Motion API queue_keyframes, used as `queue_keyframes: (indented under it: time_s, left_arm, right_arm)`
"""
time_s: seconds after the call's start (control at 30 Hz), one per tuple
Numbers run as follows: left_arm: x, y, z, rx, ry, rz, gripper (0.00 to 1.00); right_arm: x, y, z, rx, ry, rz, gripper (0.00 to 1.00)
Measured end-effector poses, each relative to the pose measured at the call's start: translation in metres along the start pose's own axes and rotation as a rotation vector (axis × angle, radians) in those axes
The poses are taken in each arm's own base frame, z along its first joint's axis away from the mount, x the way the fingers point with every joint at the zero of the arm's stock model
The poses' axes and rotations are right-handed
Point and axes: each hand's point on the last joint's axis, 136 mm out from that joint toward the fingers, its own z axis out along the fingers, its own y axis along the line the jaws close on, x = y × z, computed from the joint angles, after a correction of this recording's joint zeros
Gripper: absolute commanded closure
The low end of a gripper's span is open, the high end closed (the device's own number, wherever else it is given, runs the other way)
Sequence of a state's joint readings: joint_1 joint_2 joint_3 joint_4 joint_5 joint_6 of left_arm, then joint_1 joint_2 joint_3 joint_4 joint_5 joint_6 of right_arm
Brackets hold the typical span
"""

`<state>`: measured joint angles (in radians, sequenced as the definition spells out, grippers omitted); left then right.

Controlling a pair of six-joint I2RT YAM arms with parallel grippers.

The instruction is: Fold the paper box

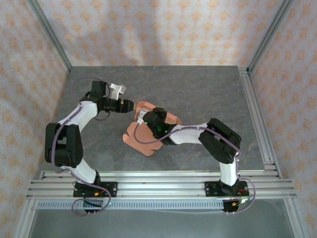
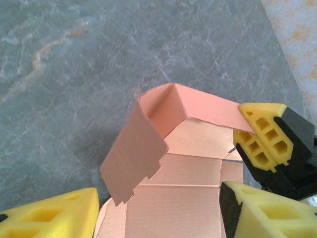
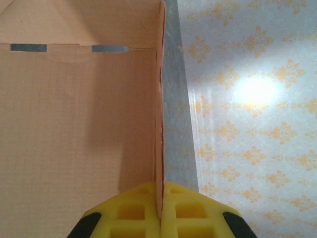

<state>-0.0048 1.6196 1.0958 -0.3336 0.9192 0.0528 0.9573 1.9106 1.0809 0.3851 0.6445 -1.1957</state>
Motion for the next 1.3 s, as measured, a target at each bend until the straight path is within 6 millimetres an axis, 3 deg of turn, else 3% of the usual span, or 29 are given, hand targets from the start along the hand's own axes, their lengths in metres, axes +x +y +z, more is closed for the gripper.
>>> queue_keyframes:
  time_s: [0.23, 0.43, 0.57, 0.7, 0.9, 1.03, 1.3]
  left_arm:
    - [0.002, 0.023, 0.003, -0.096, -0.036, -0.047, 0.35]
    - [-0.01, 0.056, -0.008, -0.197, -0.1, -0.133, 0.46]
    - [-0.017, 0.074, 0.008, -0.207, -0.057, -0.161, 0.48]
    - [-0.002, 0.085, 0.027, -0.197, 0.035, -0.192, 0.48]
    - [0.027, 0.061, 0.047, -0.14, 0.169, -0.155, 0.47]
    - [0.035, 0.047, 0.052, -0.1, 0.207, -0.118, 0.46]
    - [0.04, 0.041, 0.051, -0.063, 0.229, -0.09, 0.46]
  right_arm:
    - [-0.009, -0.003, -0.001, 0.078, -0.029, -0.053, 1.0]
    - [-0.009, 0.0, -0.001, 0.081, -0.028, -0.07, 1.0]
    - [-0.009, 0.0, -0.002, 0.081, -0.029, -0.07, 1.0]
    - [-0.009, 0.002, -0.002, 0.076, -0.029, -0.068, 1.0]
    - [-0.007, 0.007, -0.002, 0.056, -0.019, -0.065, 1.0]
    - [-0.006, 0.009, -0.002, 0.045, -0.013, -0.053, 1.0]
    - [-0.005, 0.01, 0.0, 0.029, -0.007, -0.034, 1.0]
